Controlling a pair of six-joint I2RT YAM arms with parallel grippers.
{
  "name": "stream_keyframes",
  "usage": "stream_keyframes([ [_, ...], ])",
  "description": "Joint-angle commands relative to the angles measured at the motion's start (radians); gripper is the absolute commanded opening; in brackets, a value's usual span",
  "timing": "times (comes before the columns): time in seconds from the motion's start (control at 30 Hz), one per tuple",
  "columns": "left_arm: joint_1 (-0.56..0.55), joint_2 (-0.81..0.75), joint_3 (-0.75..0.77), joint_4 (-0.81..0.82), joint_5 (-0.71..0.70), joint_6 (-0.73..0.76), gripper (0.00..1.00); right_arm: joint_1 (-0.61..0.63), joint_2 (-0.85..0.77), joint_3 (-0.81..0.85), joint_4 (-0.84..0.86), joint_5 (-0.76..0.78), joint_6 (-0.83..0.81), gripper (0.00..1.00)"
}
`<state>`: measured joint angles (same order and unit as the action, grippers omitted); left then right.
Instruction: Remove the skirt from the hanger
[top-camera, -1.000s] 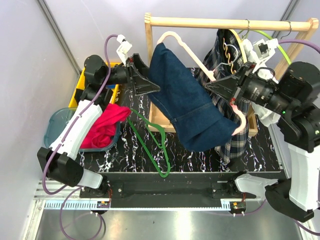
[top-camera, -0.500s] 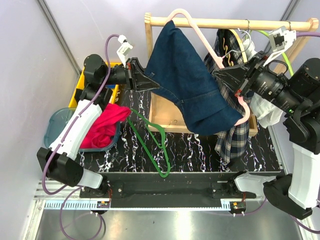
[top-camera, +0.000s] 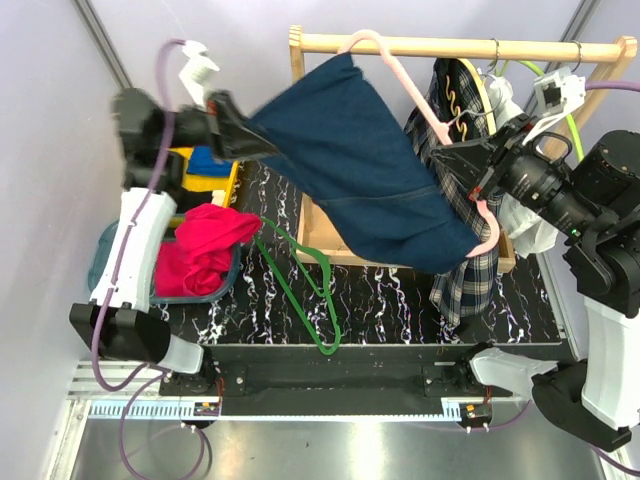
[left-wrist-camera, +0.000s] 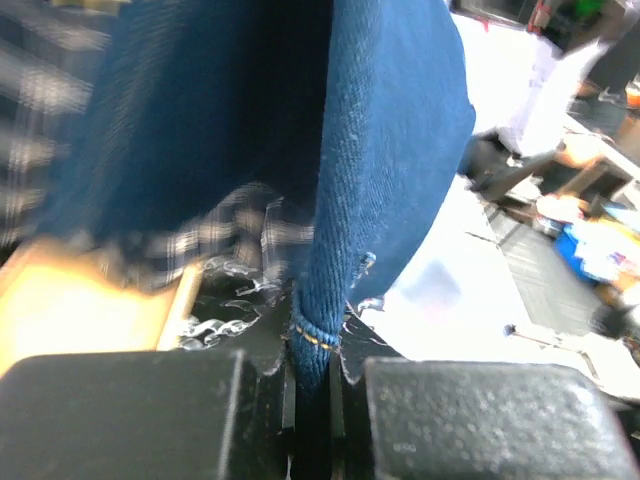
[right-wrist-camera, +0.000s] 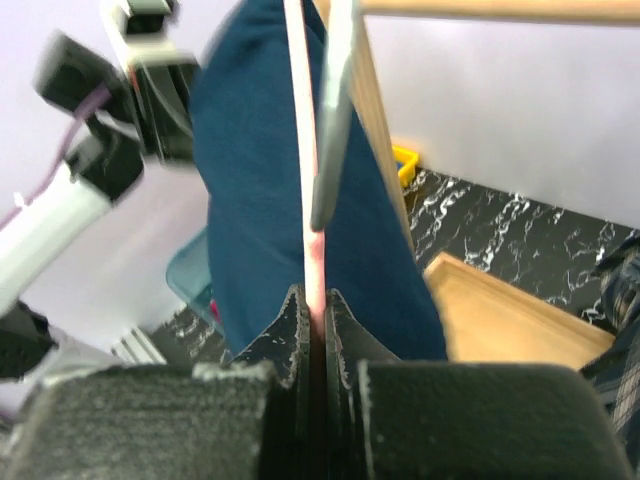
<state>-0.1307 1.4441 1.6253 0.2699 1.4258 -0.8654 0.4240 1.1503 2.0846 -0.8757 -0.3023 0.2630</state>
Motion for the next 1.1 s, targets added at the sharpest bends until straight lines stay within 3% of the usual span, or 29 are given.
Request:
stream_keyframes([
  [0.0,0.339,0.030,0.144,0.469,0.097,-0.428,0.00,0.002,-0.073,0.005,0.020,0.132,-0.094,0.00],
  [0.07,0.492,0.067,0.217,0.593,0.088,-0.527,0.00,0.002,-0.109,-0.036,0.021,0.140,-0.096,0.00],
  [0.17,0.658,0.078,0.341,0.555,0.055,-0.514,0.00,0.002,-0.141,-0.113,0.017,0.132,-0.090,0.00],
  [0.3,0.815,0.134,0.632,0.424,-0.020,-0.508,0.00,0.002,-0.167,-0.173,-0.011,0.131,-0.108,0.00],
  [0.43,0.931,0.182,0.860,0.181,-0.114,-0.439,0.00,0.004,-0.175,-0.199,-0.051,0.120,-0.122,0.00],
  [0.57,0.933,0.118,0.753,0.270,-0.140,-0.477,0.00,0.002,-0.170,-0.234,-0.049,0.075,-0.108,0.00],
  [0.83,0.934,0.084,0.688,0.357,-0.113,-0.530,0.00,0.002,-0.135,-0.301,0.009,-0.024,-0.074,0.00],
  [1.07,0.965,0.029,0.478,0.485,-0.068,-0.575,0.00,0.004,-0.124,-0.373,0.050,-0.050,-0.087,0.00],
])
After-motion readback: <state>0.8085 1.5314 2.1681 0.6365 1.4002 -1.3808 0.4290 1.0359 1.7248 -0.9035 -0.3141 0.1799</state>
